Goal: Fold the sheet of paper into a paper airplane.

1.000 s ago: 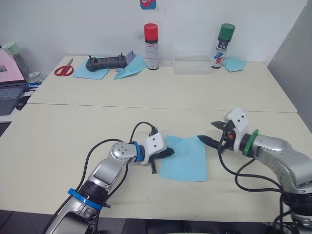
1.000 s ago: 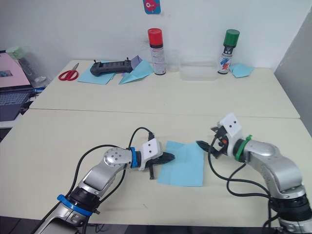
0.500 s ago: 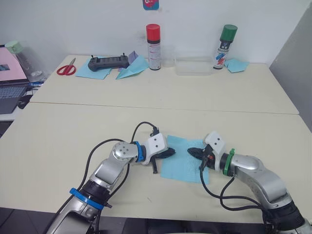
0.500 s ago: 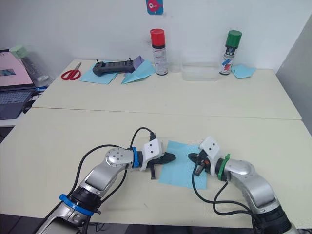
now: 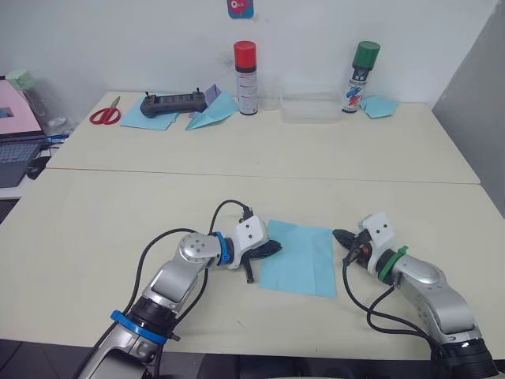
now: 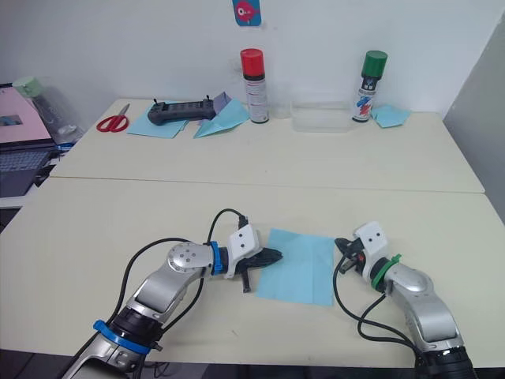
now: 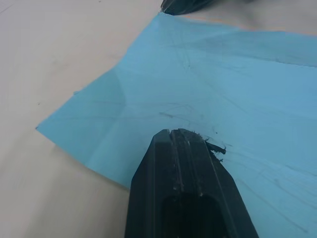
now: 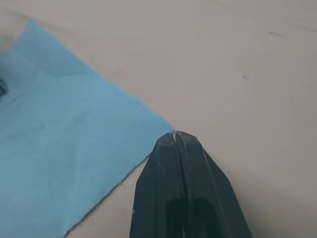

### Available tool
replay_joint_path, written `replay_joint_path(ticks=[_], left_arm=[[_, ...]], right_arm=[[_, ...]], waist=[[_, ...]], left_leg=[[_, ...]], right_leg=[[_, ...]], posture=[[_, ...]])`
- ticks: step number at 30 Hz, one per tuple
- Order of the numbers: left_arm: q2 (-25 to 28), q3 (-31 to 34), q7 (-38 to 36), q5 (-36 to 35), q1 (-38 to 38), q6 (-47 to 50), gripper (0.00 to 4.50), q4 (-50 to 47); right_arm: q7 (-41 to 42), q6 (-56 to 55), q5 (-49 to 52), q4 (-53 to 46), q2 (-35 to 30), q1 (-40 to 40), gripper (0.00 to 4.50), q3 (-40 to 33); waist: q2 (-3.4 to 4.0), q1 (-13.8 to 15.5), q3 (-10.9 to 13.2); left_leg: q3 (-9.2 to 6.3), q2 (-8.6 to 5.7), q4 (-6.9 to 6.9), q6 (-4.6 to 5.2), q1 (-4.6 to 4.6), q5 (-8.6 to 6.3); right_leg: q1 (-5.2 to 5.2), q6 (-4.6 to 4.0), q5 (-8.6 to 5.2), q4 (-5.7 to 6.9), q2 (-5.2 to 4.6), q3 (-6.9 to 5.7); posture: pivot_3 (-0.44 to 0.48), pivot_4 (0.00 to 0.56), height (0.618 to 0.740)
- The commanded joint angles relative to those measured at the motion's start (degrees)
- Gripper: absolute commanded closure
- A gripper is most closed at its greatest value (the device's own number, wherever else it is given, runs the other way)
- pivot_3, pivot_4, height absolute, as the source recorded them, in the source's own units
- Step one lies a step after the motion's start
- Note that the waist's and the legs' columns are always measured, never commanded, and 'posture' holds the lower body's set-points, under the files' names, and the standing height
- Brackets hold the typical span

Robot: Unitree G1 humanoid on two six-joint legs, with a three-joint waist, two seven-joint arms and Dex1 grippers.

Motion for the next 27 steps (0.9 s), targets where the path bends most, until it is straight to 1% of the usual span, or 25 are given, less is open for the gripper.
replay_joint_path(ticks=[1,4,7,10,14,17,19,22,27], left_arm=[[-0.3,0.9,-0.31,-1.97,1.06,4.46,4.5,-0.16],[-0.32,1.57,-0.47,-2.86,0.39,5.66,4.5,-0.45],[-0.35,0.9,-0.73,-2.73,-0.22,5.97,4.5,-0.39],[-1.17,0.36,-0.38,-2.56,-1.07,6.7,4.5,-0.76],[-1.97,-0.44,-0.09,-2.28,-1.86,7.86,4.5,-1.29],[-1.73,-1.26,-0.25,-1.58,-1.8,8.22,4.5,-1.46],[-1.2,-2.24,-0.65,-0.86,-1.53,8.19,4.5,-1.47],[-1.19,-2.4,-0.84,-0.64,-1.44,8.22,4.5,-1.4],[-1.4,-2.58,-1.14,-0.58,-1.99,8.14,4.5,-0.87]], right_arm=[[2.39,-4.54,3.39,-4.41,2.86,-0.89,4.47,-0.39],[4.06,-4.88,4.73,-5.72,4.67,-1.04,4.47,0.7],[5.15,-5.86,2.49,-4.96,4.84,-1.18,4.47,3.65],[3.93,-7.71,-0.09,-3.37,4.97,-2.08,4.47,4.44],[1.01,-9.94,-1.86,-2.14,5.37,-3.24,4.47,2.29],[0.37,-10.51,-0.52,-3.73,5.04,-3.81,4.47,-0.53],[0.94,-9.18,1.43,-6.15,3.98,-4.08,4.47,-2.53],[2.67,-5.73,4.61,-10.09,2.71,-4.1,4.47,-2.49],[5.05,2.97,8.58,-16.48,1.32,-4.52,4.47,2.66]], waist=[[0.02,-0.01,0.02],[-0.01,0.0,0.07],[-0.01,0.01,0.09],[-0.01,0.04,0.1],[-0.02,0.15,0.12],[-0.03,0.49,0.12],[0.0,0.6,0.14],[-0.01,0.56,0.15],[-0.01,0.56,0.15]], left_leg=[[0.0,0.0,-0.02,0.0,-0.01,0.0],[0.0,0.0,-0.02,0.0,-0.04,0.0],[0.0,0.0,-0.03,0.0,-0.04,0.0],[0.0,-0.01,-0.03,0.0,-0.03,0.0],[0.02,-0.03,-0.03,-0.01,-0.04,0.0],[0.0,-0.04,-0.03,-0.01,-0.05,0.0],[0.0,-0.05,-0.03,-0.01,-0.07,0.0],[0.01,-0.06,-0.03,-0.01,-0.08,0.0],[-0.02,-0.02,-0.05,-0.01,-0.06,0.0]], right_leg=[[-0.01,-0.01,0.0,0.0,0.0,0.0],[-0.02,-0.01,-0.01,0.0,0.0,-0.01],[-0.03,-0.01,-0.02,-0.01,0.0,-0.02],[-0.04,-0.02,-0.02,0.0,0.0,-0.01],[-0.03,-0.02,-0.02,-0.01,-0.02,0.01],[-0.03,-0.02,-0.02,-0.01,-0.03,-0.02],[-0.04,-0.02,-0.03,-0.02,-0.03,-0.01],[-0.04,-0.01,-0.03,-0.02,-0.04,0.0],[-0.04,-0.04,-0.04,-0.01,-0.02,-0.02]], posture=[[0.0,0.15,0.74],[0.0,0.15,0.74],[0.0,0.15,0.74],[0.0,0.15,0.74],[0.0,0.15,0.74],[0.0,0.15,0.74],[0.0,0.15,0.74],[0.0,0.15,0.74],[0.0,0.15,0.74]])
